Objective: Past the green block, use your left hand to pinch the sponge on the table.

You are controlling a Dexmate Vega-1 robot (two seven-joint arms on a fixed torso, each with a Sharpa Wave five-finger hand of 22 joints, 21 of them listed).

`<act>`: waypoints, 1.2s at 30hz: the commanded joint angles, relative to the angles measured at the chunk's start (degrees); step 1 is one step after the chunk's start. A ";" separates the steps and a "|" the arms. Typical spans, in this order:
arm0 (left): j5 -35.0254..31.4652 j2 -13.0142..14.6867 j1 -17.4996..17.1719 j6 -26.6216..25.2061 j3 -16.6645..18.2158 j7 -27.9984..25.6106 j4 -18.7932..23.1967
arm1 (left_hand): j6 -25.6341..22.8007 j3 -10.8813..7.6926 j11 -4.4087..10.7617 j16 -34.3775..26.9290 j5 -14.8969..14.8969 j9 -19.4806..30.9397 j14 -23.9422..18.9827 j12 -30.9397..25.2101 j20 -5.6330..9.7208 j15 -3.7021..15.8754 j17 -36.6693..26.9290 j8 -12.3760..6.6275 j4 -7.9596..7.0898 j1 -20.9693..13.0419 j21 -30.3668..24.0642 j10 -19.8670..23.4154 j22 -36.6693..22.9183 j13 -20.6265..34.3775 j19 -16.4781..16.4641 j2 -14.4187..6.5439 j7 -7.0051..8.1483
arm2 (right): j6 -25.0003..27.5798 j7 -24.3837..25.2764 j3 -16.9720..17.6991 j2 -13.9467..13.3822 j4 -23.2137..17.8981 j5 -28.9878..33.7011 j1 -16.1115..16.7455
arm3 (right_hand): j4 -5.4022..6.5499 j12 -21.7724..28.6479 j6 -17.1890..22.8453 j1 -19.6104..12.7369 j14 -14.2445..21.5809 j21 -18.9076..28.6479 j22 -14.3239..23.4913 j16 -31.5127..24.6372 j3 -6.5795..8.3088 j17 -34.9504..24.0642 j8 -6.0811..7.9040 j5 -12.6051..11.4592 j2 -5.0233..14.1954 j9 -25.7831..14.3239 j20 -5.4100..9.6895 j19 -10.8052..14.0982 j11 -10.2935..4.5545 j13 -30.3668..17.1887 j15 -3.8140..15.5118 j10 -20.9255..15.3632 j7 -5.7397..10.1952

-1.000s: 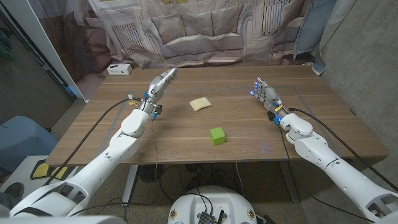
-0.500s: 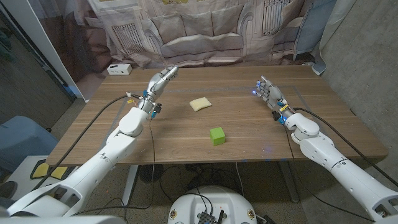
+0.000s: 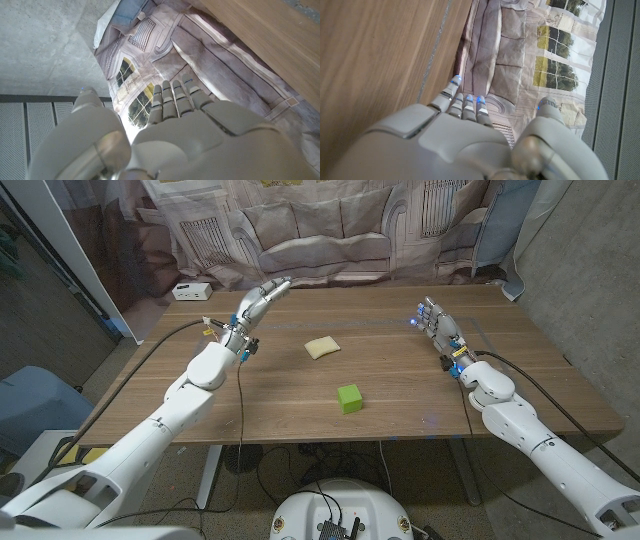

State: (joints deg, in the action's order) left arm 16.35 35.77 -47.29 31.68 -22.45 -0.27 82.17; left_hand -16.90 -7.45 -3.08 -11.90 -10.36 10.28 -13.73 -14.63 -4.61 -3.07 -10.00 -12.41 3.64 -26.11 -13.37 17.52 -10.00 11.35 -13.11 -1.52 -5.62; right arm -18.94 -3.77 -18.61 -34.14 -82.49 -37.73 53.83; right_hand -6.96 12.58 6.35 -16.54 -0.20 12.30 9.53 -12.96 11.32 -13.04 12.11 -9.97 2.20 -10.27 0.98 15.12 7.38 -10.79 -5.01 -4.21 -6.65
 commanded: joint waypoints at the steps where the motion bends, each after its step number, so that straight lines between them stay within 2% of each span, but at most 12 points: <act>1: -5.08 3.22 0.12 -0.92 1.18 -1.78 2.00 | -1.04 -0.38 -0.18 -0.12 0.03 0.21 -0.67 -0.33 0.02 0.15 -0.22 -0.11 0.43 -0.91 0.02 0.60 -0.27 0.09 -0.98 -0.19 0.04 | -0.73 6.07 -1.41 1.99 -1.80 4.39 0.41 | -0.24 0.43 0.91 -0.26 1.02 0.04 0.29 -0.36 -0.06 0.14 -0.07 -0.30 0.19 -0.31 0.11 0.85 -0.08 -0.24 0.27 -1.04 0.25; 4: -6.69 3.48 0.19 -0.80 1.27 -2.74 2.00 | -1.30 -0.50 0.32 -0.06 0.05 0.21 -0.87 -0.39 -0.03 0.27 -0.22 -0.09 0.62 -1.14 0.02 1.00 -0.28 0.10 -1.25 -0.28 0.22 | -0.60 7.65 -1.40 1.91 -3.07 5.32 1.12 | -0.23 0.38 1.07 -0.23 1.34 0.17 0.29 -0.44 -0.10 0.16 -0.09 -0.30 0.19 -0.31 0.24 1.45 -0.01 -0.24 0.35 -1.16 0.26; 14: -9.07 5.05 0.73 -1.35 1.29 -2.87 2.23 | -1.90 -0.82 0.61 -0.08 0.04 0.22 -1.62 -0.42 0.10 0.65 -0.20 -0.06 1.07 -1.76 0.04 1.57 -0.28 0.12 -1.79 -0.48 0.57 | -0.15 9.88 -1.02 1.74 -5.65 5.81 3.00 | -0.29 0.15 1.24 -0.25 0.62 -0.22 0.29 -0.04 -0.17 0.22 -0.17 -0.30 0.14 -0.32 0.15 0.90 0.13 -0.24 0.23 -1.03 0.14; 16: -9.09 5.08 1.20 -1.07 1.19 -2.60 1.48 | -2.11 -0.96 1.05 -0.02 0.03 0.23 -1.69 -0.38 0.12 0.71 -0.20 -0.08 1.23 -2.01 0.04 1.61 -0.28 0.12 -1.97 -0.59 0.64 | -0.37 10.24 -1.02 1.77 -5.77 6.21 3.16 | -0.29 0.12 1.27 -0.26 0.57 -0.26 0.29 -0.01 -0.17 0.23 -0.18 -0.30 0.14 -0.32 0.11 0.83 0.17 -0.24 0.26 -1.00 0.19; 20: -9.38 4.78 2.29 -0.12 0.78 -2.25 -0.28 | -2.90 -1.65 0.86 0.06 -0.09 0.24 -2.13 -0.38 0.25 0.98 -0.18 -0.17 1.91 -3.19 0.09 2.10 -0.27 0.13 -2.39 -1.18 0.85 | -0.16 11.06 -0.92 1.67 -6.60 6.66 3.63 | -0.31 0.09 1.36 -0.29 0.61 -0.31 0.29 0.01 -0.17 0.25 -0.19 -0.31 0.17 -0.32 0.10 0.84 0.12 -0.24 0.30 -1.04 0.23; 21: -9.99 4.79 2.36 -0.09 0.78 -2.69 -0.27 | -2.93 -1.88 1.28 0.14 -0.12 0.24 -2.17 -0.36 0.27 1.03 -0.17 -0.09 2.19 -3.64 0.14 2.24 -0.26 0.13 -2.50 -1.32 0.87 | 0.04 11.29 -0.90 1.66 -6.82 6.68 3.72 | -0.31 0.10 1.38 -0.30 0.62 -0.31 0.29 0.01 -0.17 0.25 -0.18 -0.31 0.18 -0.32 0.09 0.84 0.12 -0.24 0.30 -1.08 0.24; 31: -17.47 6.72 2.35 -5.51 0.67 -6.69 4.23 | -3.53 -2.48 2.25 0.23 -0.08 0.25 -2.89 -0.28 0.30 1.72 -0.12 -0.01 3.35 -5.22 0.24 2.82 -0.23 0.14 -3.10 -1.19 1.63 | -0.08 12.29 -0.76 1.93 -7.46 7.10 4.30 | -0.34 -0.03 2.72 -0.42 0.68 -0.48 0.29 0.08 -0.11 0.31 0.17 -0.33 0.41 -0.35 0.14 0.82 0.17 -0.25 0.22 -1.21 -0.10; 36: -18.81 7.03 3.21 -7.29 0.26 -7.25 4.20 | -3.79 -2.71 3.87 0.31 -0.25 0.27 -3.92 -0.08 0.64 2.86 -0.08 0.19 5.30 -7.81 0.36 3.42 -0.15 0.16 -4.21 0.64 2.75 | 0.22 12.65 -0.68 1.77 -8.00 7.29 4.59 | -0.47 -0.06 2.26 -0.80 0.86 -0.52 0.29 0.09 0.13 0.38 -0.12 -0.36 0.76 -0.37 0.16 0.94 0.09 -0.26 0.29 -1.37 0.17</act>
State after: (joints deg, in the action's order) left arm 1.99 41.61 -45.16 28.20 -21.65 -5.43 84.78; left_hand -20.45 -9.97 -0.17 -11.64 -10.36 10.27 -16.84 -14.82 -4.08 -0.57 -9.99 -12.41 8.12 -32.59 -13.09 20.56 -9.99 11.34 -16.50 -1.52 -3.66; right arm -18.90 7.58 -19.51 -32.43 -89.41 -31.07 57.71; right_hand -7.12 12.58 8.51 -16.92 0.72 11.86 9.74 -12.96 11.18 -12.50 12.11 -9.97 2.58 -10.55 1.32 16.08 7.37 -10.78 -4.51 -5.02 -6.75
